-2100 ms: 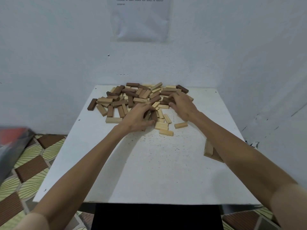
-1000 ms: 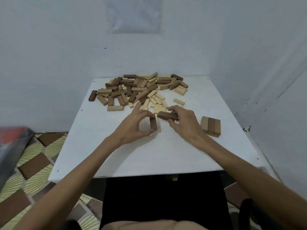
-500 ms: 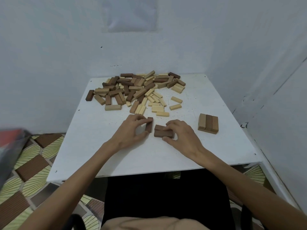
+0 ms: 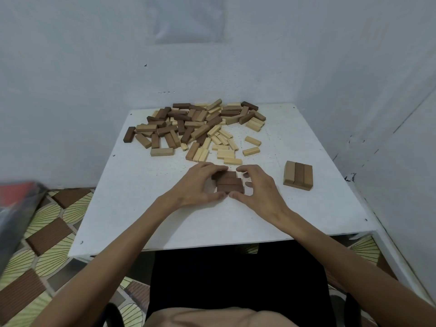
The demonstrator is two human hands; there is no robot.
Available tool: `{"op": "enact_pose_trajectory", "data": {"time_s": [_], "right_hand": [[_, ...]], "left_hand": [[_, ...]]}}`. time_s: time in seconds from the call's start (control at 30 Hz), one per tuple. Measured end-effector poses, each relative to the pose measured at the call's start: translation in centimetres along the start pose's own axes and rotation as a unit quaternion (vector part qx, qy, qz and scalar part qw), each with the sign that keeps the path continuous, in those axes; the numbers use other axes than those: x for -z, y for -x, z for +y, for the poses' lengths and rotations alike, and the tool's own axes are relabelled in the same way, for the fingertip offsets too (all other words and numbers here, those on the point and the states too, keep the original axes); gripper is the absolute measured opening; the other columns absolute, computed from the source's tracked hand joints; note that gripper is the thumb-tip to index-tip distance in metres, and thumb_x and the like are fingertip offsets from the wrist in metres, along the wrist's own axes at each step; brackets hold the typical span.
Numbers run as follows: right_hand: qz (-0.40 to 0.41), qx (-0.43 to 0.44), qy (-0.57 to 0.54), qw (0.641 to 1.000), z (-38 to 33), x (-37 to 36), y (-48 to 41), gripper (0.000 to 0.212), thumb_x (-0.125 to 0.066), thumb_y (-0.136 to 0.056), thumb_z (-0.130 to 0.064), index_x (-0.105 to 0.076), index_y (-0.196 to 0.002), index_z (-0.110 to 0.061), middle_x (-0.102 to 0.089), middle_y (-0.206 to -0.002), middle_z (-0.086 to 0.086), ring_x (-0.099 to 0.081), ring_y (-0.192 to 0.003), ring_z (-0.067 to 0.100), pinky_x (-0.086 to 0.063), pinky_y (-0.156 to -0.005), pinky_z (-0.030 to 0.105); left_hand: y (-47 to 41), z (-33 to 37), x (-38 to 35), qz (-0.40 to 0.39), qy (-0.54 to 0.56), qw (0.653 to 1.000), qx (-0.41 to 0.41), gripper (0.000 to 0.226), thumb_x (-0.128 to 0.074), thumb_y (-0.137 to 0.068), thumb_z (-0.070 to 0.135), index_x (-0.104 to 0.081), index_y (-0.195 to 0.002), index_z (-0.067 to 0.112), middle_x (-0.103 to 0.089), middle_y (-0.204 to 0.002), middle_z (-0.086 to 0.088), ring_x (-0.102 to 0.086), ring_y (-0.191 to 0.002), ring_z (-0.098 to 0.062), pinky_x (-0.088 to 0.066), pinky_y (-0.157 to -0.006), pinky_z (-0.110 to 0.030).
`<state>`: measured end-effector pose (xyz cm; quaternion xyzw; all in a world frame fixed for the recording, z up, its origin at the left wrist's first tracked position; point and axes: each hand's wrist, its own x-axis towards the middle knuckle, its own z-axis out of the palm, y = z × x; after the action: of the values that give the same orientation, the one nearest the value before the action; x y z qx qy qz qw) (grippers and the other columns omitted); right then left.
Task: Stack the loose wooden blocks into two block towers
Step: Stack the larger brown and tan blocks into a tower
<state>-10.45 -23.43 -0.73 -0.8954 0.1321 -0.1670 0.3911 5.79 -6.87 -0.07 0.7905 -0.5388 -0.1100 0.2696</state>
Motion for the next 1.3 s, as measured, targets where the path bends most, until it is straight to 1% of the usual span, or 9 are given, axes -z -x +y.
{"op": "enact_pose_trajectory", "data": {"time_s": [0.1, 0.2, 0.3, 0.4, 0.6, 0.97, 1.13, 1.23, 1.3], "right_hand": [[-0.042, -0.022, 0.096, 0.994, 0.3, 0.8, -0.8, 0.081, -0.082, -0.083, -0.047, -0.045, -0.149, -0.018, -0.046, -0.128, -0.004, -0.043, -0.122, 0.015, -0.045, -0.102, 0.032], [-0.14, -0.051, 0.13, 0.98, 0.2, 2.0, -2.0, 0.09, -0.075, -0.085, -0.056, -0.034, -0.156, -0.019, -0.052, -0.108, -0.007, -0.046, -0.113, 0.016, -0.045, -0.098, 0.036], [-0.213, -0.054, 0.152, 0.964, -0.4, 3.1, -3.6, 0.092, -0.077, -0.084, -0.054, -0.034, -0.157, -0.019, -0.058, -0.098, -0.007, -0.053, -0.102, 0.016, -0.047, -0.086, 0.032], [-0.26, -0.044, 0.168, 0.95, -1.2, 3.6, -5.0, 0.082, -0.081, -0.084, -0.045, -0.043, -0.151, -0.017, -0.065, -0.099, -0.003, -0.057, -0.091, 0.012, -0.049, -0.08, 0.029], [-0.286, -0.048, 0.179, 0.94, -1.3, 3.6, -6.2, 0.073, -0.084, -0.081, -0.045, -0.05, -0.139, -0.017, -0.064, -0.1, -0.004, -0.058, -0.089, 0.011, -0.051, -0.08, 0.032], [-0.304, -0.056, 0.178, 0.934, -1.1, 3.7, -7.4, 0.077, -0.089, -0.074, -0.048, -0.05, -0.134, -0.02, -0.064, -0.092, -0.008, -0.057, -0.101, 0.014, -0.046, -0.075, 0.03], [-0.303, -0.062, 0.183, 0.933, -1.0, 3.5, -7.4, 0.077, -0.089, -0.074, -0.048, -0.049, -0.134, -0.021, -0.062, -0.095, -0.006, -0.056, -0.102, 0.015, -0.047, -0.077, 0.031], [-0.304, -0.064, 0.185, 0.932, -1.1, 3.6, -7.3, 0.078, -0.089, -0.074, -0.048, -0.049, -0.135, -0.021, -0.061, -0.096, -0.004, -0.058, -0.101, 0.018, -0.051, -0.081, 0.035], [-0.304, -0.066, 0.186, 0.932, -1.1, 3.6, -7.4, 0.078, -0.09, -0.074, -0.048, -0.049, -0.134, -0.021, -0.06, -0.096, -0.004, -0.059, -0.099, 0.018, -0.051, -0.081, 0.035]], "left_hand": [[0.2, -0.2, 0.1, 0.016, -0.075, 0.997, 0.022, 0.089, -0.077, -0.08, 0.062, -0.042, -0.154, 0.025, -0.048, -0.147, 0.004, -0.037, -0.139, -0.017, -0.038, -0.111, -0.042], [0.3, 0.1, 0.6, -0.007, -0.155, 0.985, 0.076, 0.099, -0.068, -0.08, 0.074, -0.03, -0.158, 0.025, -0.054, -0.127, 0.002, -0.048, -0.123, -0.023, -0.045, -0.099, -0.041], [-0.2, 0.8, 1.1, -0.054, -0.15, 0.982, 0.098, 0.091, -0.067, -0.084, 0.068, -0.032, -0.156, 0.025, -0.054, -0.105, 0.009, -0.058, -0.103, -0.021, -0.049, -0.086, -0.038], [-0.9, 1.4, 1.3, -0.079, -0.147, 0.982, 0.086, 0.067, -0.069, -0.085, 0.06, -0.05, -0.138, 0.024, -0.056, -0.108, 0.011, -0.057, -0.099, -0.017, -0.051, -0.084, -0.038], [-1.8, 1.5, 1.7, -0.131, -0.097, 0.983, 0.085, 0.052, -0.07, -0.081, 0.05, -0.06, -0.12, 0.017, -0.064, -0.103, 0.002, -0.059, -0.093, -0.02, -0.053, -0.084, -0.045], [-2.6, 1.6, 2.4, -0.18, -0.105, 0.974, 0.091, 0.04, -0.076, -0.087, 0.044, -0.06, -0.111, 0.016, -0.063, -0.088, 0.002, -0.059, -0.079, -0.016, -0.049, -0.068, -0.035], [-2.5, 1.7, 2.5, -0.181, -0.093, 0.974, 0.095, 0.048, -0.077, -0.087, 0.044, -0.059, -0.121, 0.016, -0.063, -0.095, 0.001, -0.06, -0.086, -0.021, -0.05, -0.074, -0.036], [-2.0, 1.5, 2.4, -0.14, -0.123, 0.979, 0.079, 0.08, -0.077, -0.082, 0.056, -0.045, -0.147, 0.025, -0.051, -0.115, 0.006, -0.051, -0.108, -0.018, -0.049, -0.091, -0.037], [-1.5, 1.0, 2.1, -0.079, -0.115, 0.989, 0.056, 0.087, -0.079, -0.076, 0.064, -0.044, -0.146, 0.027, -0.048, -0.125, 0.006, -0.045, -0.121, -0.017, -0.046, -0.099, -0.037]]}}
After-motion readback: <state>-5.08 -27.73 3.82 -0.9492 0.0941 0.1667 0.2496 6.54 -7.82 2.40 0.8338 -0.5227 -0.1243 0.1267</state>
